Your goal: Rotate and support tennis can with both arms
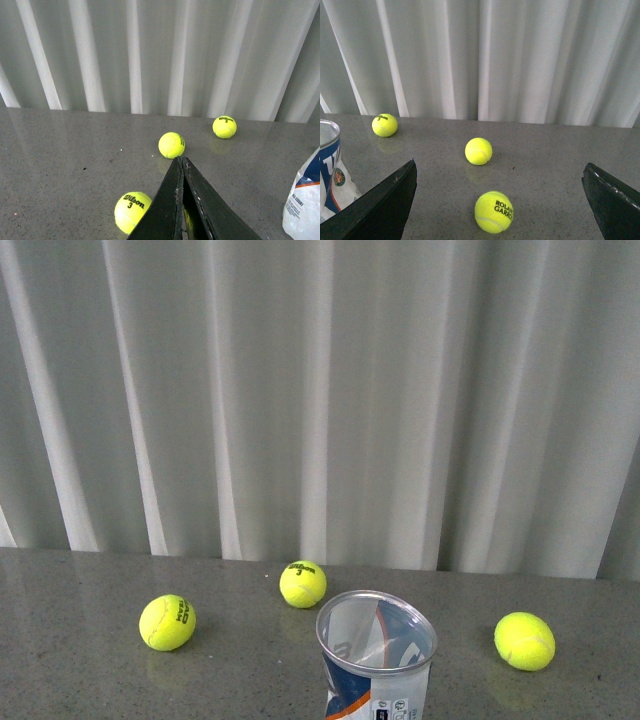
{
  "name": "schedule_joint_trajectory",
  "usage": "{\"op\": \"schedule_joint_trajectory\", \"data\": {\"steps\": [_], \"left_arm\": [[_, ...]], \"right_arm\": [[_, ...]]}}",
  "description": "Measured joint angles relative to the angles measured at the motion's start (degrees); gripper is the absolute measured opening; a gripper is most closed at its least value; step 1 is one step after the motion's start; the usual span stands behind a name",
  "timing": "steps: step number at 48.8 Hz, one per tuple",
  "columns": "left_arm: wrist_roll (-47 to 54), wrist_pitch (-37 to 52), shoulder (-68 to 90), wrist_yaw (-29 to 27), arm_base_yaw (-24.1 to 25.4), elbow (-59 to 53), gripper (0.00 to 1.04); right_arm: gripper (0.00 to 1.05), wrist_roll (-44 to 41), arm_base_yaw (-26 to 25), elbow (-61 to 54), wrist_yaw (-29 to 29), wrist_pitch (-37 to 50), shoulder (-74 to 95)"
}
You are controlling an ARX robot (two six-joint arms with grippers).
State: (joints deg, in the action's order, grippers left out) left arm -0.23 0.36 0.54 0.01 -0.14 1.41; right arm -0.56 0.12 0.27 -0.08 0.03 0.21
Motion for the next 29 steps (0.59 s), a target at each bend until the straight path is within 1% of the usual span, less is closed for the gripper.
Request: {"op": "schedule_joint_trajectory", "data": {"steps": [12, 13, 14, 15, 23, 25, 29], "left_arm": [[-0.1, -0.3, -0.3, 0.0, 0.0, 0.0, 0.05], [0.0, -0.3, -0.3, 0.0, 0.0, 0.0, 0.08], [0.0, -0.3, -0.3, 0.0, 0.0, 0.0, 0.13], [0.0, -0.3, -0.3, 0.0, 0.0, 0.0, 0.15], [0.0, -0.3, -0.3, 0.0, 0.0, 0.0, 0.42], [0.0, -0.3, -0.3, 0.0, 0.0, 0.0, 0.52], [0.0, -0.3, -0.3, 0.0, 0.0, 0.0, 0.7]], "right_arm": [[0.98, 0.0, 0.0, 0.0, 0.0, 0.0, 0.0], [0.98, 0.0, 0.0, 0.0, 0.0, 0.0, 0.0], [0.98, 0.0, 0.0, 0.0, 0.0, 0.0, 0.0], [0.98, 0.0, 0.0, 0.0, 0.0, 0.0, 0.0], [0.98, 0.0, 0.0, 0.0, 0.0, 0.0, 0.0], [0.98, 0.0, 0.0, 0.0, 0.0, 0.0, 0.0], [0.98, 0.0, 0.0, 0.0, 0.0, 0.0, 0.0]]}}
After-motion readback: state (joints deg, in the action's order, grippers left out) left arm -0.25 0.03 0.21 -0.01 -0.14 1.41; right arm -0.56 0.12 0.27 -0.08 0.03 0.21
